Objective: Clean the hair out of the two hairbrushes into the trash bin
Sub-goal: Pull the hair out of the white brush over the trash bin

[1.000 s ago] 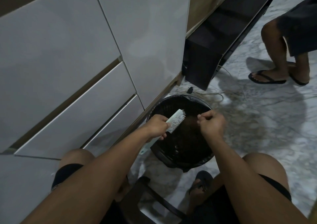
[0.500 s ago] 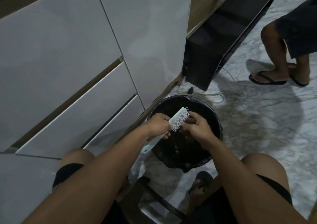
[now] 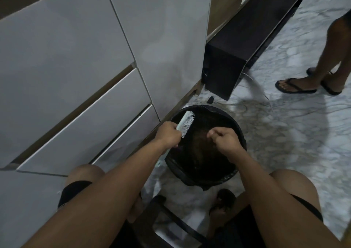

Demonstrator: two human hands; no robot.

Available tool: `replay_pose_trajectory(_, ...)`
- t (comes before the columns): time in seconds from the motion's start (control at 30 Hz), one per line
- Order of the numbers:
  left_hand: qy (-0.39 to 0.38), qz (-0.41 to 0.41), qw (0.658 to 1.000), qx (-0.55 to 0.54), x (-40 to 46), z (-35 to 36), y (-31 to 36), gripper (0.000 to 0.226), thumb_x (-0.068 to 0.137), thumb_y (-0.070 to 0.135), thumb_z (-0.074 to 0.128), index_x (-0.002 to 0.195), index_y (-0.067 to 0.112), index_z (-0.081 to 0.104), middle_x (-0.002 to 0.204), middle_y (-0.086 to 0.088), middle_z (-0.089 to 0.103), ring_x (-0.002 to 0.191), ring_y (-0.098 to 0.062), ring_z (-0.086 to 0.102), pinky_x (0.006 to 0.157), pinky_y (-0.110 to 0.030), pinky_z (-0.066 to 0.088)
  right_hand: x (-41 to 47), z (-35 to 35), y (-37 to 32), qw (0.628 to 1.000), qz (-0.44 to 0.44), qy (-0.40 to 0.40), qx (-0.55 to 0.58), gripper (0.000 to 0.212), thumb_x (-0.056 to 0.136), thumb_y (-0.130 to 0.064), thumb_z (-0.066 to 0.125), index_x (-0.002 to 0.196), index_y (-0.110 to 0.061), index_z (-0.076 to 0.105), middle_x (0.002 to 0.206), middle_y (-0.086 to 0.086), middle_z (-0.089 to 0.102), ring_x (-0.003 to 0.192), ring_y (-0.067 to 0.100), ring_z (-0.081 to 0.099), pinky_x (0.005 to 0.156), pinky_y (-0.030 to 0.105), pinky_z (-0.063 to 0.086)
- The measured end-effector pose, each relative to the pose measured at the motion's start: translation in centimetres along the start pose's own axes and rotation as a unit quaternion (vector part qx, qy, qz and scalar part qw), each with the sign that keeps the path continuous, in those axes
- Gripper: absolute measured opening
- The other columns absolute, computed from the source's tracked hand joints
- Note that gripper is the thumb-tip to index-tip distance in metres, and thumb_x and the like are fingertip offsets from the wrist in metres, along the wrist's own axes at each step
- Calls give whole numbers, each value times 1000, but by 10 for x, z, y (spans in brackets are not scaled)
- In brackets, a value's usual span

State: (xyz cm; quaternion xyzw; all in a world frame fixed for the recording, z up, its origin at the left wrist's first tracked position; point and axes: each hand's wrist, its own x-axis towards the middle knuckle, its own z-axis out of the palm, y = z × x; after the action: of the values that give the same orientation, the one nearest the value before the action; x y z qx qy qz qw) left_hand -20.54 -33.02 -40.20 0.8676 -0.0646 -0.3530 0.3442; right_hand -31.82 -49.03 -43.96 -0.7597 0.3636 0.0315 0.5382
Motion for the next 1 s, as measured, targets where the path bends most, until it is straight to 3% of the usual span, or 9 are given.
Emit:
replay_pose_trajectory(0.1, 20, -12, 1000, -11, 1, -1, -3, 27, 89, -1, 54, 113, -5, 67, 93, -25, 66, 63, -27, 62, 60, -38, 56, 0, 0, -1, 998, 21, 47, 37, 28, 95, -17, 55, 70, -18, 67, 75, -1, 65, 74, 21, 60, 72, 39, 54)
replay_pose_trajectory(0.23, 60, -20, 998, -17, 2, -6, -4, 29, 87, 4, 57, 114, -2, 66, 108, -26, 69, 96, -43, 68, 78, -49, 60, 0, 1, -5, 992, 72, 50, 93, 28, 96, -16, 54, 72, -18, 67, 80, -1, 63, 78, 18, 59, 80, 43, 56)
replay_pose_trajectory(0.4, 98, -38, 994, 8, 0, -10, -3, 29, 87, 6, 54, 110, -5, 68, 102, -26, 71, 88, -40, 71, 76, -44, 60, -2, 1, -12, 981, 81, 45, 172, 31, 98, -15, 51, 70, -16, 64, 76, 2, 57, 78, 18, 56, 70, 35, 54)
replay_pose_trajectory(0.53, 24, -16, 999, -22, -5, -5, 3, 31, 92, 5, 54, 120, 0, 64, 107, -24, 68, 67, -23, 64, 61, -32, 55, -5, 3, -4, 999, -24, 43, -21, 11, 91, -10, 60, 90, -15, 69, 87, -2, 64, 91, 20, 61, 82, 27, 45)
replay_pose_trajectory(0.6, -8, -1, 999, -35, -6, -2, 6, 33, 93, 5, 54, 124, 1, 63, 105, -21, 68, 68, -19, 61, 61, -29, 55, -8, 6, -1, 999, -35, 1, -34, 37, 80, -8, 71, 115, -19, 65, 107, -4, 61, 106, 17, 58, 94, 27, 43)
replay_pose_trajectory(0.7, -57, 26, 997, -33, -12, 0, 13, 33, 94, 5, 54, 126, 2, 61, 91, -11, 64, 74, -17, 60, 64, -29, 54, -7, 7, -7, 996, 1, -57, 72, 82, 73, -3, 74, 145, -25, 40, 129, -11, 46, 121, 11, 45, 102, 30, 36)
replay_pose_trajectory(0.8, -89, 51, 995, -9, -17, 2, 16, 33, 95, 7, 55, 127, 5, 61, 92, -9, 64, 77, -16, 62, 66, -28, 55, 0, 5, -7, 983, 47, -68, 167, 93, 74, 1, 71, 151, -25, 26, 136, -12, 49, 127, 10, 45, 108, 34, 35)
replay_pose_trajectory(0.9, -97, 63, 993, 9, -18, 5, 15, 31, 95, 7, 56, 125, 5, 63, 88, -5, 64, 73, -13, 62, 65, -28, 56, 3, 4, -3, 975, 73, -46, 207, 83, 72, -6, 72, 147, -17, 37, 122, 1, 67, 115, 20, 61, 107, 43, 43)
replay_pose_trajectory(1.0, -91, 64, 994, 12, -17, 6, 15, 32, 95, 5, 55, 126, 5, 62, 90, -6, 64, 73, -13, 62, 66, -29, 56, 1, 6, -5, 980, 73, -38, 183, 54, 80, -15, 70, 132, -11, 54, 97, 5, 74, 100, 19, 66, 98, 37, 47)
